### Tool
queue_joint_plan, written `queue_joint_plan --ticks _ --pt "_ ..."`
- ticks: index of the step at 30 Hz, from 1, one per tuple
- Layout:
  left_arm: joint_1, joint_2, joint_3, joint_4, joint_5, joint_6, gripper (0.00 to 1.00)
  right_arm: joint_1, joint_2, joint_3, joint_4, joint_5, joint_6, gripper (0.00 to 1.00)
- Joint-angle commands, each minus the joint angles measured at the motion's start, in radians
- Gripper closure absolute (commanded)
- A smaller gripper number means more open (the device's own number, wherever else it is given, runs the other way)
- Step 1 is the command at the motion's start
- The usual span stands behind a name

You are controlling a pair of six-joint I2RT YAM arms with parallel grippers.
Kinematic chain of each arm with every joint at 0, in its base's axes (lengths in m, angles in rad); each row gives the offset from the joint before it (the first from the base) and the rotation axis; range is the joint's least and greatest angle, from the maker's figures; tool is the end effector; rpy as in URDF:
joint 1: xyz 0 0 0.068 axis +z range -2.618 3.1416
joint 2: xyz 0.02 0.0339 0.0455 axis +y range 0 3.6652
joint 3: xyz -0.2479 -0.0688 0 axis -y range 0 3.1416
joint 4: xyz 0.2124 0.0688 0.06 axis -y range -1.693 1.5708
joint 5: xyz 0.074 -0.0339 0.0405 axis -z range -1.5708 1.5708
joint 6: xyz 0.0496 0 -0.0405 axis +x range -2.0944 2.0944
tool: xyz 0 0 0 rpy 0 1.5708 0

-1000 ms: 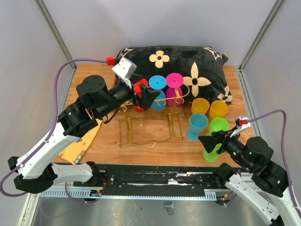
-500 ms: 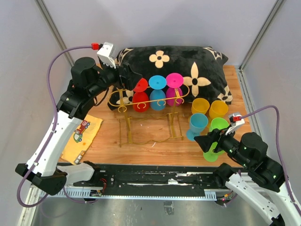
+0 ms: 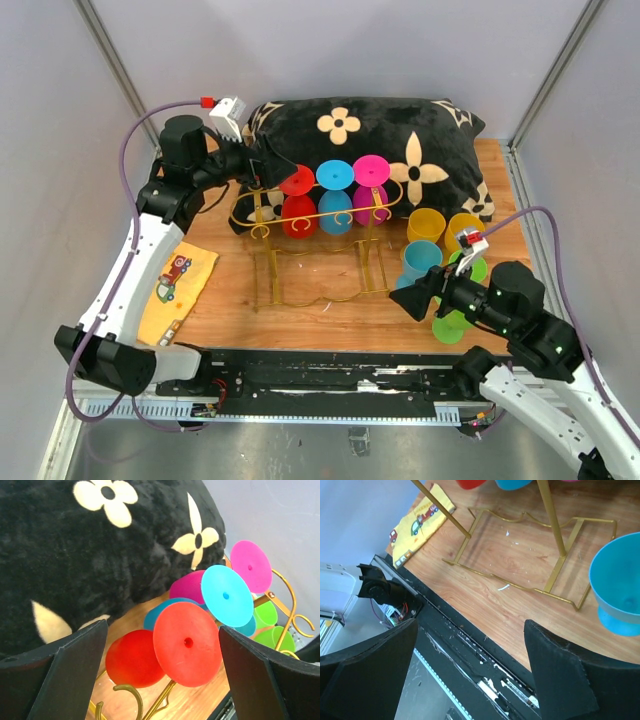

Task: Take the wine glass off the wine glass rack
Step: Pick up the wine glass from the wine rack.

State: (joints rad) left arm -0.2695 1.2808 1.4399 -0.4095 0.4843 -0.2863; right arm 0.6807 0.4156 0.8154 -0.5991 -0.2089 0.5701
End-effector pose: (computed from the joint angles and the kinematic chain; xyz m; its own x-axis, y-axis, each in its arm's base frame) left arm 0.2479 -0.0924 0.4147 -0.4185 -0.1437 -0.8968 0.5757 0.7218 -0.3843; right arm 0.0600 0.0619 0.3273 -0.5471 0.2364 -0.8030 -0.5682 0.5996 0.5636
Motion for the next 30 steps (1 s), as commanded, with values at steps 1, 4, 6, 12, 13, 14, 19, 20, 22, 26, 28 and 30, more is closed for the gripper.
queue_joint_plan --ticks 1,4,6,12,13,14,19,20,22,26,28,30 --pt "0.018 0.008 0.008 0.055 0.092 -0.020 0.04 0.024 0.035 0.018 0.008 -0.045 0.002 0.12" --pt "0.031 0.021 0.009 0.055 0.105 -0.020 0.07 0.025 0.022 0.006 0.005 -0.042 0.007 0.12" --pt "0.035 0.034 0.016 0.043 0.112 -0.013 0.08 0.025 0.006 -0.004 0.004 -0.032 0.015 0.12" --pt "0.036 0.072 0.069 -0.043 0.101 0.070 0.20 0.024 -0.033 -0.022 -0.006 -0.015 0.025 0.12" --pt "0.036 0.077 0.080 -0.062 0.090 0.088 0.21 0.024 -0.032 -0.022 -0.008 -0.014 0.025 0.12" --pt "0.037 0.078 0.088 -0.078 0.082 0.103 0.23 0.024 -0.033 -0.022 -0.009 -0.015 0.027 0.12" --pt "0.036 0.088 0.106 -0.101 0.108 0.132 0.27 0.025 -0.021 -0.016 -0.015 -0.021 0.025 0.12" --pt "0.036 0.092 0.109 -0.103 0.118 0.134 0.27 0.024 -0.018 -0.016 -0.016 -0.021 0.025 0.12" --pt "0.036 0.101 0.117 -0.110 0.136 0.139 0.28 0.024 -0.017 -0.015 -0.021 -0.021 0.025 0.12" --pt "0.036 0.116 0.137 -0.127 0.157 0.155 0.31 0.024 -0.018 -0.015 -0.029 -0.017 0.026 0.12" --pt "0.036 0.119 0.145 -0.132 0.175 0.164 0.33 0.024 -0.018 -0.018 -0.030 -0.014 0.025 0.12" --pt "0.036 0.123 0.151 -0.138 0.199 0.170 0.35 0.025 -0.017 -0.019 -0.029 -0.014 0.025 0.12"
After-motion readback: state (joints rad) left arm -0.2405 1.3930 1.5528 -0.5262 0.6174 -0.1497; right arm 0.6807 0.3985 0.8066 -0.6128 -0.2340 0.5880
